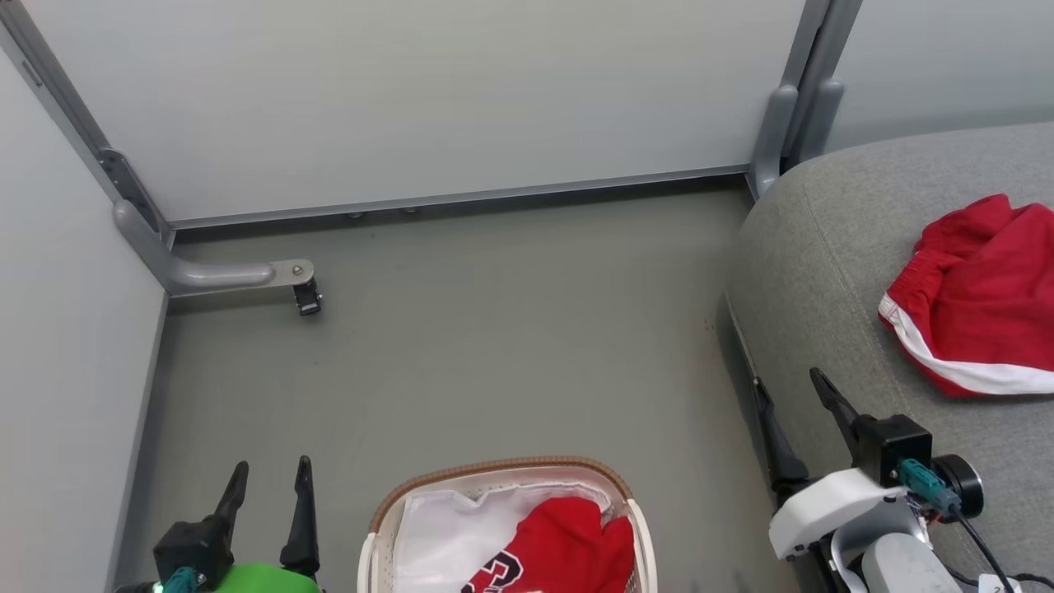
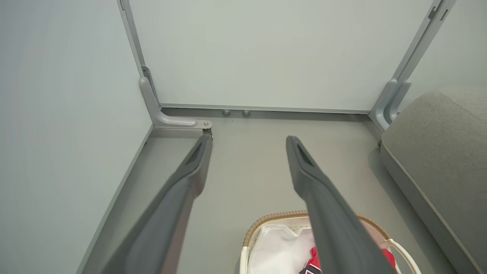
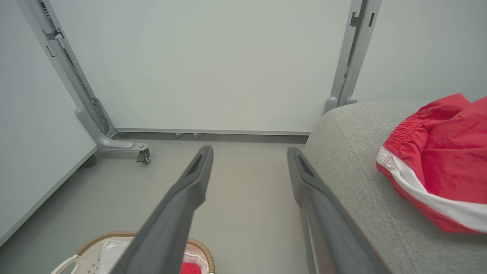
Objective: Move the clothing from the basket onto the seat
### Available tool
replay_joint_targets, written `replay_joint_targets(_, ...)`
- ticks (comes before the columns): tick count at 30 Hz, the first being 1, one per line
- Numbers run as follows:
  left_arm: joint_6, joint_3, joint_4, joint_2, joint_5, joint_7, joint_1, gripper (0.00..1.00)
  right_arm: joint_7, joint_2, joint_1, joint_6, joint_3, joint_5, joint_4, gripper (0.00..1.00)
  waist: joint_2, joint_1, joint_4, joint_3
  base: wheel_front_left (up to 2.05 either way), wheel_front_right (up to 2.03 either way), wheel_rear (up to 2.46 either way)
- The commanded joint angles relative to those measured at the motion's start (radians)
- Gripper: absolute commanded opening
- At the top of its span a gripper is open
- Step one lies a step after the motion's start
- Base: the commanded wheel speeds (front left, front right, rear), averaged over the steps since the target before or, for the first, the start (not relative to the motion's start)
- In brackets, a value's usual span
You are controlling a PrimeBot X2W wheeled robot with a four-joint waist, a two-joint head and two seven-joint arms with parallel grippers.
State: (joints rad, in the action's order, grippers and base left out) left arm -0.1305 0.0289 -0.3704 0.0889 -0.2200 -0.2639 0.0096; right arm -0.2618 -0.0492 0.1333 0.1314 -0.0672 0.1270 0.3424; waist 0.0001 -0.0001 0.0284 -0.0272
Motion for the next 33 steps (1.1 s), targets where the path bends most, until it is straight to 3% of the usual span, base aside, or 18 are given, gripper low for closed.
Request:
replay_joint_targets(1,0.0,0.012,-0.006,0.011,-0.01,0.0,-0.02,1.0,-0.005,-0.003,0.02,-0.001,-0.004,-0.001,-0.008,1.0,-0.0001,0.0001,-0.009,-0.021,0.0,0.0,0.0)
replay_joint_targets(13,0.0,0.339,-0.088,0.091,-0.178,0.0,-0.196,1.0,-0.004,-0.003,0.207,-0.001,-0.053,-0.028,-0.101,1.0,-0.0001,0.0001,-0.095,-0.296,0.0,0.0,0.0)
replay_joint_targets(24,0.0,0.725,-0.259,0.232,-0.293,0.0,-0.438,1.0,-0.004,-0.003,0.368,-0.001,-0.097,-0.014,-0.203,1.0,-0.0001,0.0001,-0.189,-0.563,0.0,0.0,0.0)
replay_joint_targets(33,0.0,1.04,-0.416,0.287,-0.367,0.0,-0.606,1.0,-0.003,-0.002,0.412,-0.001,-0.115,-0.003,-0.256,1.0,-0.0001,0.0001,-0.25,-0.716,0.0,0.0,0.0)
